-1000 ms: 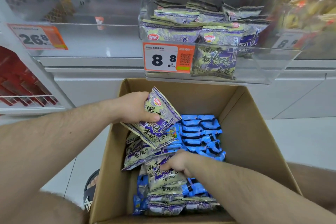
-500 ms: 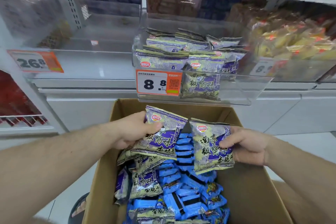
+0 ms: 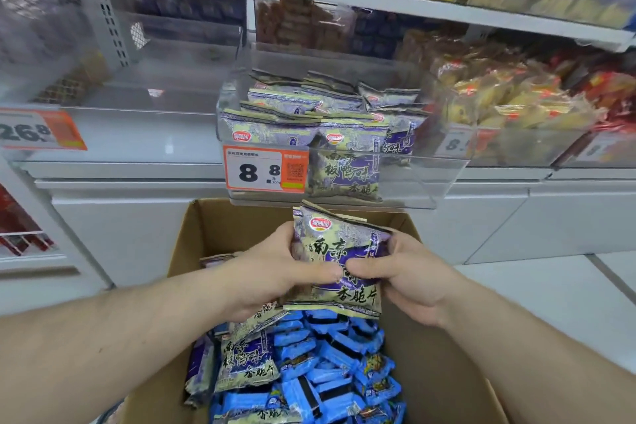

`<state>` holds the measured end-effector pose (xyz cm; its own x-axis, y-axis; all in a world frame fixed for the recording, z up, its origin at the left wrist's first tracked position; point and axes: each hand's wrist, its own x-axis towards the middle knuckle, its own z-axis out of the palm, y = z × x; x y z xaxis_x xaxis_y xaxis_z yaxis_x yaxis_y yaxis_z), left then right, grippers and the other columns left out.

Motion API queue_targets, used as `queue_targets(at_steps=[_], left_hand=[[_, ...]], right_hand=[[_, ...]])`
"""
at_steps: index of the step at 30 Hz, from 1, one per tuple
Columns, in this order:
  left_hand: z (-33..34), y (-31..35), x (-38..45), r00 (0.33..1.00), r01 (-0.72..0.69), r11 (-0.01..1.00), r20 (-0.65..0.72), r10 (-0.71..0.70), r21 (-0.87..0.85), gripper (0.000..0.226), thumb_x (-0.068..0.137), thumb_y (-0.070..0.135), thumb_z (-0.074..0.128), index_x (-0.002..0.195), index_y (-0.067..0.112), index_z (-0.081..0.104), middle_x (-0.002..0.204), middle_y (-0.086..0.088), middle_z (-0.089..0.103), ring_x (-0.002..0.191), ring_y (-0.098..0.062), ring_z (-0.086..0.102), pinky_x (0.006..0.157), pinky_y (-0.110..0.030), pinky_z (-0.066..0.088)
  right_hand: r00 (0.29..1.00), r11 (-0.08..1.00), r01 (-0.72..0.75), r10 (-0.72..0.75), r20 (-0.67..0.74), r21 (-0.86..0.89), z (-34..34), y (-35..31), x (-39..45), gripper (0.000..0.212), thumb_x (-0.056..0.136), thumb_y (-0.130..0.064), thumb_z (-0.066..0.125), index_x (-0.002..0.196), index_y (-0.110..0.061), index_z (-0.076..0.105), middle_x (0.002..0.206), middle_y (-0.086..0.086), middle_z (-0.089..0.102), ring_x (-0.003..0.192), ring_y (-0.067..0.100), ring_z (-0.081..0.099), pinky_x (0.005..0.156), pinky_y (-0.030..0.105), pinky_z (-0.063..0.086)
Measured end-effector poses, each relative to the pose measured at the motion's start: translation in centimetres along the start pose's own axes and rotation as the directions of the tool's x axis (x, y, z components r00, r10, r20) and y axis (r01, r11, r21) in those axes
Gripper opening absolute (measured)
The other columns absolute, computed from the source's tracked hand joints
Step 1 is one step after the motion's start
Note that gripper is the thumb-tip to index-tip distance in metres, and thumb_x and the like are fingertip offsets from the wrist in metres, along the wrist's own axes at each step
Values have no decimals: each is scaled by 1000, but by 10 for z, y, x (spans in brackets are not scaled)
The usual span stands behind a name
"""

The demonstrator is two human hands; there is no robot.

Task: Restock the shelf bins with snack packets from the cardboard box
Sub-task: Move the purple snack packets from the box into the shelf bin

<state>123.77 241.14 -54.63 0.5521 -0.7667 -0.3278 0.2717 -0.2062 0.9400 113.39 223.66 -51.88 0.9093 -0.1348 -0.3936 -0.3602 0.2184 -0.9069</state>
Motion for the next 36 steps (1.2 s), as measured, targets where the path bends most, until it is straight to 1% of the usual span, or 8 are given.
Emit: queue_targets(at_steps=[5, 9, 14, 23, 26, 30, 33, 36], left_hand=[[9, 11, -2, 987, -149, 989, -54, 149, 2, 90, 46, 20, 90, 124, 18, 46, 111, -9, 72, 102, -27, 69, 90, -49, 55], [8, 25, -1, 965, -252, 964, -51, 256, 85, 84, 46, 18, 86, 121, 21, 47, 108, -4, 73, 100, -23, 70, 91, -46, 55], [11, 28, 0, 937, -343, 906, 14, 350, 248, 86, 50, 18, 88, 125, 26, 46, 114, 8, 70, 105, -11, 67, 94, -36, 53], [20, 46, -7, 900, -425, 807, 95, 425, 409, 84, 53, 31, 88, 121, 43, 40, 114, 22, 63, 107, 2, 62, 92, -23, 51], [25, 54, -5, 890, -430, 811, 37, 454, 397, 85, 55, 43, 87, 123, 44, 36, 124, 21, 55, 114, 5, 56, 99, -26, 47], [16, 57, -2, 785, -317, 526, -93, 612, 790, 81, 76, 49, 69, 143, 33, 27, 136, 19, 32, 126, 1, 31, 109, -30, 33], [7, 55, 3, 644, -214, 153, 22, 765, 965, 68, 67, 43, 61, 131, 23, 48, 137, 4, 43, 129, -17, 28, 103, -50, 36], [1, 51, 6, 636, -122, -30, 101, 765, 992, 63, 59, 39, 63, 120, 22, 57, 137, -4, 48, 130, -29, 34, 96, -46, 26]], right_hand=[[904, 767, -14, -264, -336, -641, -1, -31, -16, 100, 44, -38, 97, 126, -25, 42, 107, -6, 56, 93, 8, 60, 78, 27, 51], [825, 456, 136, -544, -155, -880, 2, -60, -30, 115, 45, -49, 91, 141, -34, 30, 115, -16, 35, 97, -2, 42, 89, 21, 40], [939, 99, 221, -289, 184, -970, 10, -80, -30, 138, 48, -57, 89, 153, -29, 3, 153, -9, 27, 139, 6, 27, 114, 26, 27], [935, -56, 233, -262, 240, -971, 17, -91, -34, 83, 51, -51, 88, 117, -31, 43, 107, -12, 61, 95, 13, 59, 80, 33, 50], [924, -257, 134, -315, 214, -957, 24, -124, -48, 66, 53, -54, 82, 95, -35, 35, 91, -13, 55, 81, 16, 54, 67, 35, 49], [870, -518, -121, -466, 161, -847, 26, -184, -60, 68, 62, -52, 76, 113, -34, 34, 99, -9, 52, 84, 20, 49, 61, 33, 42], [810, -648, -312, -564, 163, -695, 25, -207, -44, 55, 72, -37, 70, 114, -24, 37, 96, -1, 52, 91, 30, 58, 51, 29, 27], [846, -719, -352, -518, 124, -599, 23, -215, -15, 44, 81, -22, 61, 120, -18, 43, 108, 4, 59, 101, 32, 60, 60, 34, 33]])
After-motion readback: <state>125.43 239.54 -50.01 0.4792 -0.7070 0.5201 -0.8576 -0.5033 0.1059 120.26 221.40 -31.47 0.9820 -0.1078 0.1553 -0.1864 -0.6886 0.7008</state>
